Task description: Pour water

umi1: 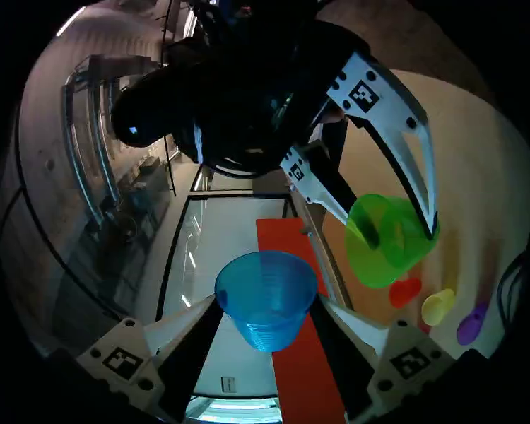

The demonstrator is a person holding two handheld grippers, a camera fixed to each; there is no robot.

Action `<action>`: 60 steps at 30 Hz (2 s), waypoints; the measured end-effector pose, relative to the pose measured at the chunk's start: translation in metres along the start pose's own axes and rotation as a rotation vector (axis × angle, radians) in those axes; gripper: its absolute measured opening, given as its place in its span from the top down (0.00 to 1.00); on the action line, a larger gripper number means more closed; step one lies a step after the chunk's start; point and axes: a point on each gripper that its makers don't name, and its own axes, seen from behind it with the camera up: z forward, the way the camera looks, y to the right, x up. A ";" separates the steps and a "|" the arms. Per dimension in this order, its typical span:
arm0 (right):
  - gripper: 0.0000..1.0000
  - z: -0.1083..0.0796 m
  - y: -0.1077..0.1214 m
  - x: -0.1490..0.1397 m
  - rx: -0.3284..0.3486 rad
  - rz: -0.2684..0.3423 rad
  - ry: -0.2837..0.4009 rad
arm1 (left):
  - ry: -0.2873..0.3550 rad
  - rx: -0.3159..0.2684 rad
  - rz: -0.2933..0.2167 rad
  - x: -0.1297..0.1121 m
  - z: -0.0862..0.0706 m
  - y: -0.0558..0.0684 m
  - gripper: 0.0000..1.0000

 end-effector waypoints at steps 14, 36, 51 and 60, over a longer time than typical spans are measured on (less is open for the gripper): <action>0.15 -0.001 0.002 0.003 -0.013 0.011 0.014 | -0.086 -0.028 -0.525 -0.037 0.006 0.009 0.15; 0.15 0.004 -0.001 0.002 -0.019 0.010 0.029 | -0.255 -0.056 -1.332 -0.081 -0.021 0.033 0.15; 0.15 0.009 0.001 -0.003 -0.044 0.018 0.033 | -0.448 0.054 -1.586 -0.134 -0.074 0.077 0.15; 0.15 0.015 0.005 -0.008 -0.059 0.035 0.042 | -0.539 0.100 -1.630 -0.149 -0.104 0.100 0.15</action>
